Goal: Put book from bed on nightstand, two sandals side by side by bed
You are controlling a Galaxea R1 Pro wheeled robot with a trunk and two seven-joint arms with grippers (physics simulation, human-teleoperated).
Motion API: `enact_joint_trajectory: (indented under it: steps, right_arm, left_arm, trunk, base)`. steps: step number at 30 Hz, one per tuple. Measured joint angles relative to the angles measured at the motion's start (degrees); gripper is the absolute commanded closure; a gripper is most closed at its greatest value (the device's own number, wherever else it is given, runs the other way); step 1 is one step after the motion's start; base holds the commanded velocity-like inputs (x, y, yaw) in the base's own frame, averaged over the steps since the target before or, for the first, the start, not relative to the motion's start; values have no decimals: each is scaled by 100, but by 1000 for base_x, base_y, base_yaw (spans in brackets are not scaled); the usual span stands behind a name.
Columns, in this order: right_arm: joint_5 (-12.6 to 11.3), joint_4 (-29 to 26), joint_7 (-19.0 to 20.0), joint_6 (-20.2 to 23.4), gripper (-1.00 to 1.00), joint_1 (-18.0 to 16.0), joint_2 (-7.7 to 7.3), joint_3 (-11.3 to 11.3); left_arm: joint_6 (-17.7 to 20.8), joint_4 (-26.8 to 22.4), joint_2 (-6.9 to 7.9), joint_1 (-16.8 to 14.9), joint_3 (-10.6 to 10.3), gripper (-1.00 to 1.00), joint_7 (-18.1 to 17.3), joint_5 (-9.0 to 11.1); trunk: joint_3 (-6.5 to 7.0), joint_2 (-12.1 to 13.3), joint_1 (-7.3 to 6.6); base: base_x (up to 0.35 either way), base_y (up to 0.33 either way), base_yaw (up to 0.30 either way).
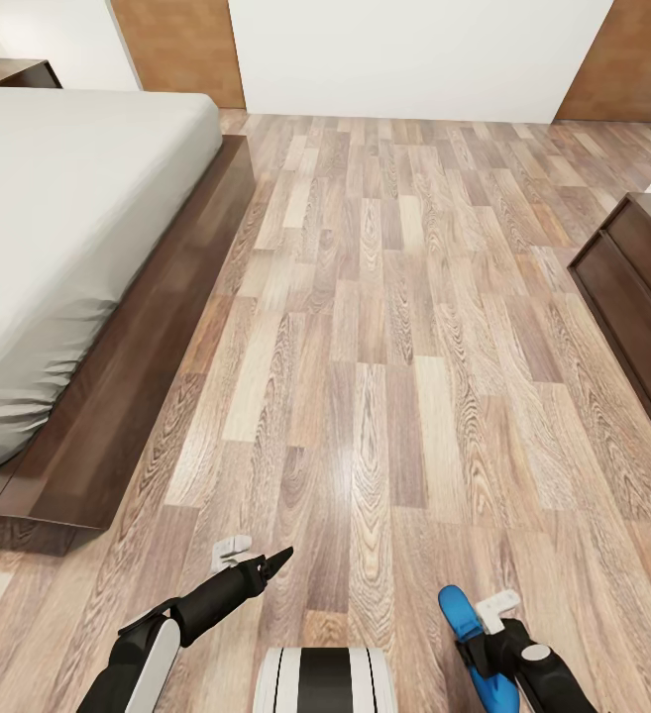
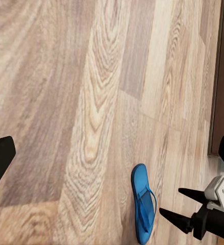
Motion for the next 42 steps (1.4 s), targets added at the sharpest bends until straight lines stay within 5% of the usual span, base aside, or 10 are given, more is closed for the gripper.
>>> enact_joint_trajectory:
  steps: [17, 34, 42]
  right_arm:
    - [0, -13, -75, -64, -100, 0, 4, -9]
    - [0, -28, -80, -64, -100, 0, 1, -10]
    - [0, -43, -84, -63, -100, 0, -2, -55]
  left_arm:
    - [0, 0, -1, 0, 5, -100, 0, 0]
    - [9, 0, -1, 0, 7, -100, 0, -1]
    - [9, 0, 0, 0, 7, -100, 0, -1]
  trunk:
    - [0, 0, 0]
    - [-376, -23, 44]
    - [-398, -24, 47]
  base:
    - [0, 0, 0]
    - [0, 0, 0]
    - [0, 0, 0]
